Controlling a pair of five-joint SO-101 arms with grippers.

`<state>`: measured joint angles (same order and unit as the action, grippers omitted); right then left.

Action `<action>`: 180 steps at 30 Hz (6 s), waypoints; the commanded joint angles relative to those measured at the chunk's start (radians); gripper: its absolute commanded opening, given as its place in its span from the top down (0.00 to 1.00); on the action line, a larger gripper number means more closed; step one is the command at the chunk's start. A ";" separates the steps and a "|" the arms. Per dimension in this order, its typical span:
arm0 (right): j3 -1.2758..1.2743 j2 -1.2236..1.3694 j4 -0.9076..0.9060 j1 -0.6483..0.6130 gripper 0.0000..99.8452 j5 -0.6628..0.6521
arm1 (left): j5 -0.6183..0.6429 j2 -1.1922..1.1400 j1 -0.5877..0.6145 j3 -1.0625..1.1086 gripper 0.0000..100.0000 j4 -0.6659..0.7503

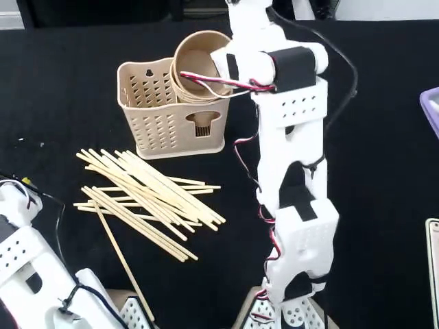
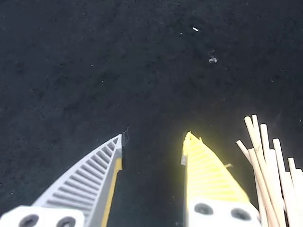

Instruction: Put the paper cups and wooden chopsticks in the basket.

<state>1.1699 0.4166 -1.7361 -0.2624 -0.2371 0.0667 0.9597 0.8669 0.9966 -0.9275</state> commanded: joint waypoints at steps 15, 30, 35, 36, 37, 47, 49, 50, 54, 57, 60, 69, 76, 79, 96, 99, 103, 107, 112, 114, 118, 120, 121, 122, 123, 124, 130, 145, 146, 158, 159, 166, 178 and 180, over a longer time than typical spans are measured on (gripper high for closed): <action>0.028 -0.051 0.157 -0.037 0.82 -0.035 | 0.006 0.020 -0.012 -0.015 0.79 0.021; 0.114 -0.131 -0.029 -0.121 0.84 -0.032 | 0.005 0.020 -0.012 -0.015 0.79 0.021; -0.070 -0.134 0.017 -0.135 0.84 -0.038 | 0.005 0.020 -0.013 -0.015 0.79 0.021; -0.105 -0.128 0.035 -0.133 0.84 -0.041 | 0.005 0.020 -0.013 -0.015 0.79 0.021; -0.133 -0.122 0.052 -0.133 0.84 -0.043 | 0.005 0.020 -0.013 -0.015 0.79 0.021; -0.234 -0.076 0.094 -0.157 0.84 -0.046 | 0.005 0.020 -0.013 -0.015 0.79 0.021; -0.236 -0.059 0.100 -0.155 0.84 -0.046 | 0.005 0.020 -0.013 -0.015 0.79 0.021; -0.229 -0.051 0.100 -0.155 0.84 -0.046 | 0.005 0.020 -0.013 -0.015 0.79 0.021; -0.205 -0.068 0.103 -0.157 0.84 -0.046 | 0.005 0.020 -0.013 -0.015 0.79 0.021; -0.137 -0.110 0.095 -0.157 0.84 -0.046 | 0.005 0.020 -0.013 -0.015 0.79 0.021; -0.044 -0.166 0.064 -0.157 0.84 -0.046 | 0.005 0.020 -0.013 -0.015 0.79 0.021; -0.027 -0.358 -0.031 -0.173 0.84 -0.038 | 0.005 0.020 -0.013 -0.015 0.79 0.021; -0.610 -0.671 -0.026 -0.331 0.84 -0.035 | 0.005 0.017 -0.013 -0.015 0.79 0.021; -0.955 -0.805 0.043 -0.393 0.84 -0.038 | 0.005 0.011 -0.013 -0.018 0.79 0.023; -2.002 -0.822 0.970 -0.562 0.84 -0.043 | 0.005 0.011 -0.013 -0.018 0.79 0.023; -1.956 -0.707 0.982 -0.572 0.84 -0.044 | 0.005 0.011 -0.013 -0.019 0.79 0.023; -1.880 -0.572 0.984 -0.577 0.84 -0.044 | 0.005 0.011 -0.013 -0.019 0.79 0.023; -1.822 -0.475 0.979 -0.571 0.84 -0.046 | 0.005 0.011 -0.013 -0.019 0.79 0.023; -1.817 -0.463 0.974 -0.571 0.97 -0.046 | 0.005 0.012 -0.013 -0.018 0.79 0.023; -1.822 -0.475 0.965 -0.569 0.98 -0.043 | 0.005 0.012 -0.013 -0.018 0.79 0.023; -1.837 -0.527 0.896 -0.569 0.99 -0.043 | 0.005 0.012 -0.013 -0.018 0.79 0.023; -1.853 -0.576 0.844 -0.569 0.99 -0.044 | 0.005 0.012 -0.013 -0.018 0.79 0.023; -1.867 -0.607 0.825 -0.569 0.99 -0.044 | 0.005 0.012 -0.013 -0.018 0.79 0.023; -1.886 -0.638 0.813 -0.569 0.99 -0.048 | 0.005 0.012 -0.013 -0.019 0.79 0.023; -1.911 -0.667 0.804 -0.568 0.99 -0.063 | 0.005 0.012 -0.013 -0.019 0.79 0.023; -1.940 -0.693 0.804 -0.568 0.99 -0.083 | 0.005 0.012 -0.013 -0.019 0.79 0.023; -2.064 -0.768 0.878 -0.571 0.99 -0.098 | 0.005 0.012 -0.013 -0.021 0.79 0.023; -1.836 -0.503 0.991 -0.582 0.83 0.000 | 0.005 0.011 -0.013 -0.019 0.79 0.023; -1.822 -0.479 0.990 -0.582 0.83 0.000 | 0.005 0.011 -0.013 -0.019 0.79 0.023; -1.817 -0.444 0.908 -0.574 1.00 -0.060 | 0.005 0.011 -0.013 -0.021 0.79 0.023; -1.817 -0.444 0.896 -0.574 0.97 -0.060 | 0.005 0.011 -0.013 -0.021 0.79 0.023; -1.850 -0.481 0.821 -0.552 0.99 -0.114 | 0.005 0.011 -0.013 -0.021 0.79 0.023; -2.109 -0.863 0.727 -0.183 0.99 -0.351 | 0.005 0.011 -0.015 -0.021 0.79 0.023; -2.114 -0.908 0.661 -0.146 0.99 -0.408 | 0.005 0.011 -0.021 -0.021 0.79 0.023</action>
<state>-0.9413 -0.3966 -0.9981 -0.4695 -0.5700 0.0667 0.9597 0.8638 0.9966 -0.9198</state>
